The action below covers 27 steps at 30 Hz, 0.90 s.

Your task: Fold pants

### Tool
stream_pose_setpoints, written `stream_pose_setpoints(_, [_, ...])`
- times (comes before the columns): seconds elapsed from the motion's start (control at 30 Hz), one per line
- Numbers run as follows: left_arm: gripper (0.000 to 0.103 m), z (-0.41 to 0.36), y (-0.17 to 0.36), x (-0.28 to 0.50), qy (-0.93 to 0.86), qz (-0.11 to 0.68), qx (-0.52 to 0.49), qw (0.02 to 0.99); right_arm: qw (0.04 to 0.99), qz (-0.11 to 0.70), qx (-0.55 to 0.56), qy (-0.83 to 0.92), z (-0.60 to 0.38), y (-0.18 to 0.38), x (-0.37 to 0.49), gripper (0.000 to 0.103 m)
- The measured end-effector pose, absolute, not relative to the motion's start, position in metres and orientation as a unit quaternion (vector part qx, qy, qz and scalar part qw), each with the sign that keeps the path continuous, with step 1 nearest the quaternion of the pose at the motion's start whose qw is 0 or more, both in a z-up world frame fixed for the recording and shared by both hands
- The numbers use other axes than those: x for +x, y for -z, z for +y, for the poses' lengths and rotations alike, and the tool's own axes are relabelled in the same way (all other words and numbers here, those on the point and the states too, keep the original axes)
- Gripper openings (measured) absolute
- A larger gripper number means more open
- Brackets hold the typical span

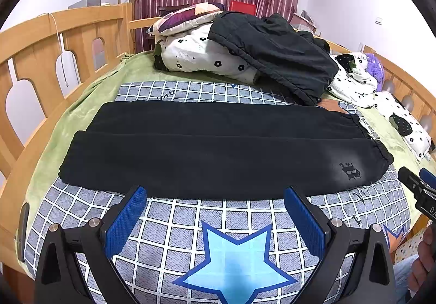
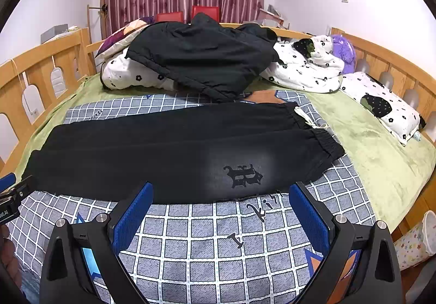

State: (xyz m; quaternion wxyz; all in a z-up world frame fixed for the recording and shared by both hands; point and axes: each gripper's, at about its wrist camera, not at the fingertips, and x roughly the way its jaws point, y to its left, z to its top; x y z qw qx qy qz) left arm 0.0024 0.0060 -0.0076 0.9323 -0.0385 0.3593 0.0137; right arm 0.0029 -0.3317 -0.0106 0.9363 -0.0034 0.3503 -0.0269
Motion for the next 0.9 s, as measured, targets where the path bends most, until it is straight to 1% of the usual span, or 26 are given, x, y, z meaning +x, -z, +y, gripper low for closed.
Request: stream_pose_setpoints(0.9, [0.102,0.0060,0.0076,0.0022,-0.014,0.358,-0.038,0.933,0.937,0.349,-0.007,0.027,-0.3315,0.0097,0.0026,0.099])
